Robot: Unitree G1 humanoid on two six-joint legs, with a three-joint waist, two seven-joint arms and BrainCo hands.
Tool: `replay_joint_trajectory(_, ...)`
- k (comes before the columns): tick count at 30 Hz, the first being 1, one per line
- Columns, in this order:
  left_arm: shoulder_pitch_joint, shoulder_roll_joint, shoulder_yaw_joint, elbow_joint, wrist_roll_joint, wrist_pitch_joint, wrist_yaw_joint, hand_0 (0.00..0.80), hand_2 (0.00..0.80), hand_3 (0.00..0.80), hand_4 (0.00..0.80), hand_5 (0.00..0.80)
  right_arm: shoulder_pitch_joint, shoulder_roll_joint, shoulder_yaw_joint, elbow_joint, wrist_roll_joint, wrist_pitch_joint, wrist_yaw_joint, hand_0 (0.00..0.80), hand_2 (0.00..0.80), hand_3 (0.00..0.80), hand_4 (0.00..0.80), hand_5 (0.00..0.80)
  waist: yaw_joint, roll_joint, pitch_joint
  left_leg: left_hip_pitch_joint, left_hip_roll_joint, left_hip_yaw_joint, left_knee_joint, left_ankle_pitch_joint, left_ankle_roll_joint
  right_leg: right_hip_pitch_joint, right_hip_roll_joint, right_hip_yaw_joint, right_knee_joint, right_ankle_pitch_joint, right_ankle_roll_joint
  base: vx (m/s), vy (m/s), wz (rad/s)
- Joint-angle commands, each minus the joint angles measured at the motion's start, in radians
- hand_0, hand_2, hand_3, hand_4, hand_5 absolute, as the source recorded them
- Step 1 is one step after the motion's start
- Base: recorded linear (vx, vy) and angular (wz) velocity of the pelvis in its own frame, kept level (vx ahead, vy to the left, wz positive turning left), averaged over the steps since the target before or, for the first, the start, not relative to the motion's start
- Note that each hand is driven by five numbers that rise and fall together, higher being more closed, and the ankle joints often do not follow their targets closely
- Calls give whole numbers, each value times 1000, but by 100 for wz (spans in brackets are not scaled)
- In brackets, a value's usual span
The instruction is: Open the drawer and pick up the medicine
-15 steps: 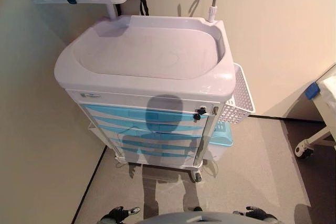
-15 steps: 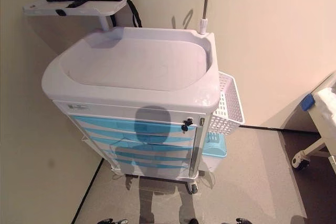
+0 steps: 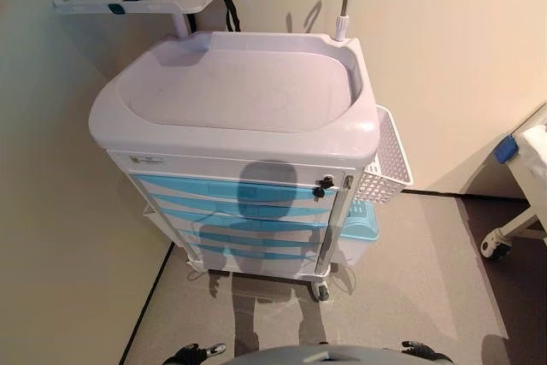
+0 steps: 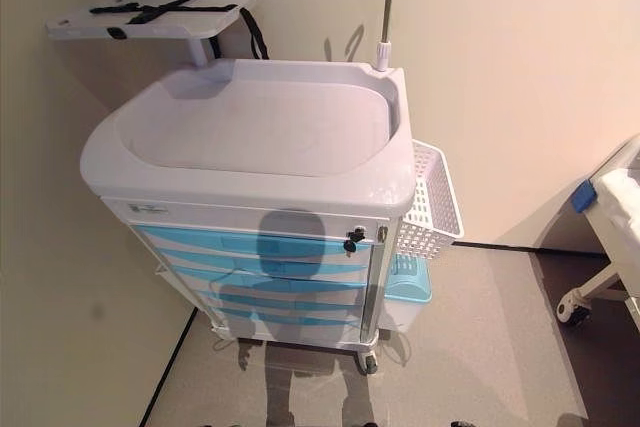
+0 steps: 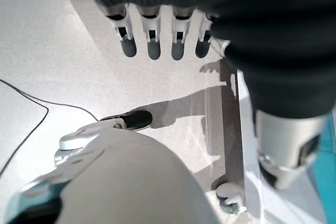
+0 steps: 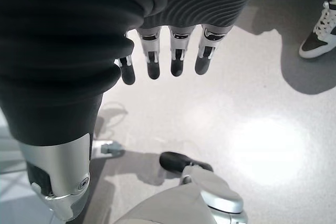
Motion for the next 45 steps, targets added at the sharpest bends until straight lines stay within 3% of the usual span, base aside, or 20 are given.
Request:
replay_joint_trajectory(1,-47,1,62,13,-129,-35,9,0,0,0,0,0,-48,26,-3,43,9,-13,-12,0,0,0,0,0,-12,-66,26,-7,-65,26,12,-21,26,62,-51,-6,17,-99,97,0,0,0)
replay_joint_trajectory(4,-48,-10,85,-35,-235,-51,10,0,0,0,0,0,-48,22,-7,37,8,-15,-19,0,0,0,0,0,-10,-69,36,-23,-70,24,29,-26,30,51,-54,-5,32,-103,98,0,0,0)
replay_joint_trajectory(5,-39,-16,90,-142,-320,-72,10,0,0,0,0,0,-47,17,-7,27,5,-16,-20,0,0,0,0,0,-9,-69,43,-34,-72,24,34,-27,34,37,-58,-4,51,-106,98,0,0,0)
replay_joint_trajectory(9,-20,-21,87,-239,-415,-78,-4,0,0,0,0,0,-45,9,-9,8,4,-16,-19,0,0,0,0,0,-11,-67,52,-50,-74,24,40,-28,39,4,-61,0,88,-113,100,-11,9,0)
replay_joint_trajectory(10,3,-22,79,-358,-467,-88,-2,0,0,0,0,0,-44,2,-5,-6,-1,-13,-16,0,0,0,0,0,-13,-64,62,-65,-76,24,44,-29,44,-26,-63,8,118,-117,100,-40,39,-5)
replay_joint_trajectory(13,23,-7,61,-525,-506,-102,0,0,0,0,0,0,-57,-12,1,-27,-10,-10,-12,0,0,0,0,0,-15,-62,86,-101,-83,24,72,-36,51,-77,-69,18,164,-125,101,-72,49,-9)
replay_joint_trajectory(17,-1,22,57,-659,-547,-120,24,0,0,0,0,0,-96,-29,10,-54,-6,-9,-20,0,0,0,0,0,-16,-63,149,-196,-99,31,145,-46,59,-175,-77,29,225,-126,100,-173,39,-7)
replay_joint_trajectory(24,-135,43,48,-768,-662,-174,64,0,0,0,0,0,-193,-42,49,-98,30,-17,-46,0,0,0,0,0,-12,-74,236,-461,-119,35,327,-64,73,-423,-85,55,374,-122,90,-206,7,-10)
replay_joint_trajectory(32,-283,-10,14,-869,-876,-213,57,0,0,0,0,0,-258,-63,70,-93,46,-16,-63,0,0,0,0,0,-18,-70,273,-675,-129,21,537,-116,82,-622,-109,56,579,-183,69,-73,-22,9)
replay_joint_trajectory(35,-328,-36,3,-876,-957,-206,42,0,0,0,0,0,-270,-66,74,-84,46,-14,-64,0,0,0,0,0,-20,-71,275,-710,-128,20,574,-130,81,-656,-116,55,620,-199,65,-24,-19,13)
replay_joint_trajectory(36,-366,-67,-22,-914,-1050,-190,16,0,0,0,0,0,-281,-68,79,-73,42,-10,-61,0,0,0,0,0,-24,-71,273,-736,-127,20,604,-144,80,-686,-117,59,652,-208,64,-7,-7,6)
replay_joint_trajectory(38,-397,-75,-57,-926,-1082,-192,8,0,0,0,0,0,-295,-67,88,-65,38,-7,-58,0,0,0,0,0,-28,-72,273,-757,-126,20,626,-151,79,-704,-119,56,667,-212,63,36,-17,8)
replay_joint_trajectory(39,-413,-76,-71,-931,-1103,-179,0,0,0,0,0,0,-298,-66,92,-63,37,-7,-55,0,0,0,0,0,-30,-70,272,-752,-123,15,643,-186,74,-701,-117,59,686,-243,67,-1,-15,9)
replay_joint_trajectory(40,-432,-72,-80,-935,-1108,-182,-3,0,0,0,0,0,-306,-66,96,-64,37,-6,-52,0,0,0,0,0,-31,-71,271,-772,-124,17,640,-157,78,-718,-119,56,676,-216,63,89,-9,6)
replay_joint_trajectory(41,-466,-63,-93,-948,-1120,-182,-9,0,0,0,0,0,-311,-65,102,-66,41,-8,-48,0,0,0,0,0,-35,-70,271,-771,-119,10,658,-193,71,-722,-115,58,696,-248,67,0,0,0)
replay_joint_trajectory(45,-530,-50,-96,-944,-1127,-204,-7,0,0,0,0,0,-320,-66,112,-75,51,-15,-43,0,0,0,0,0,-43,-73,269,-797,-117,13,668,-198,69,-745,-111,58,696,-247,67,22,1,-5)
